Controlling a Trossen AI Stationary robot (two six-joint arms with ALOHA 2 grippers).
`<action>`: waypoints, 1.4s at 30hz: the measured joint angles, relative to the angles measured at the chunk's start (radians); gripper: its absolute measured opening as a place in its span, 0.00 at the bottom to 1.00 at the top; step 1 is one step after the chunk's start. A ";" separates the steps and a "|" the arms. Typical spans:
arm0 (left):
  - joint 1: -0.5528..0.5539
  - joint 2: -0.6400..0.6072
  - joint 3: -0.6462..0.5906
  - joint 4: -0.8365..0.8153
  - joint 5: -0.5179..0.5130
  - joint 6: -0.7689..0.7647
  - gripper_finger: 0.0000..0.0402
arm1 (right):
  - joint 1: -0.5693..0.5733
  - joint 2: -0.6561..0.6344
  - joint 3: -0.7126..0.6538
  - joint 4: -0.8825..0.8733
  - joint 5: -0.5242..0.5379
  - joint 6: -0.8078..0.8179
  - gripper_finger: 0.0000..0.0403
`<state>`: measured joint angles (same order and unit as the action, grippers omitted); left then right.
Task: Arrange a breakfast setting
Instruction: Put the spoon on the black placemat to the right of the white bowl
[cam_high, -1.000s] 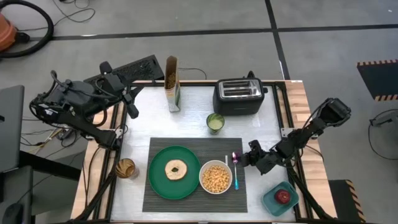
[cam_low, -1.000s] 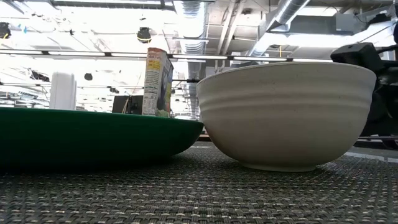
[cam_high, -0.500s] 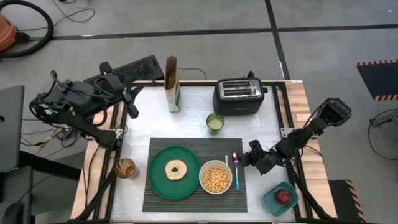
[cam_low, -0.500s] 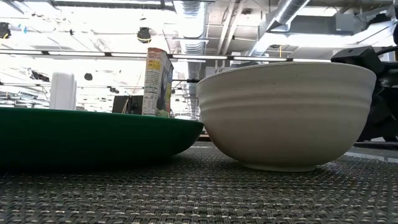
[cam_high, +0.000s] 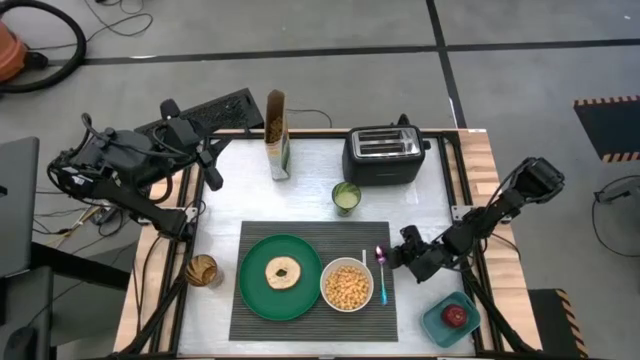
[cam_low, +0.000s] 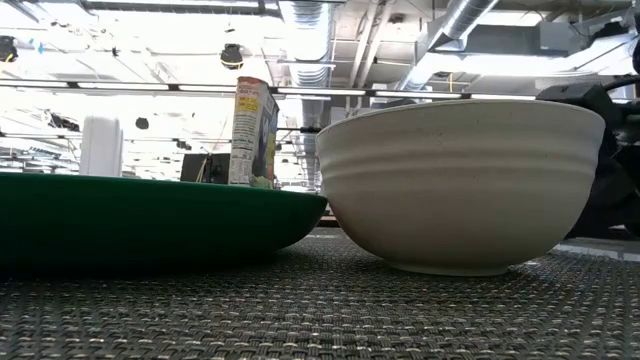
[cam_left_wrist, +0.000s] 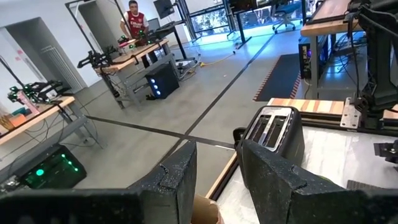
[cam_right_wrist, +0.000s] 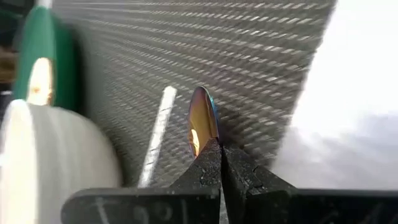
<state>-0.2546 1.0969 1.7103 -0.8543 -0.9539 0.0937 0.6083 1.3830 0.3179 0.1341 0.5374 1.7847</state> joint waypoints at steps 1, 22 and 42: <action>0.000 0.000 0.000 0.000 0.000 -0.002 0.29 | 0.000 0.000 0.007 -0.020 0.004 0.000 0.05; 0.000 0.000 0.000 0.000 0.001 -0.002 0.29 | 0.014 0.071 0.057 -0.010 0.008 0.014 0.05; 0.000 0.000 0.000 0.000 0.006 -0.005 0.29 | 0.013 0.057 0.056 -0.004 -0.017 0.015 0.20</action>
<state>-0.2546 1.0969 1.7103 -0.8543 -0.9474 0.0891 0.6216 1.4401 0.3740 0.1300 0.5205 1.7992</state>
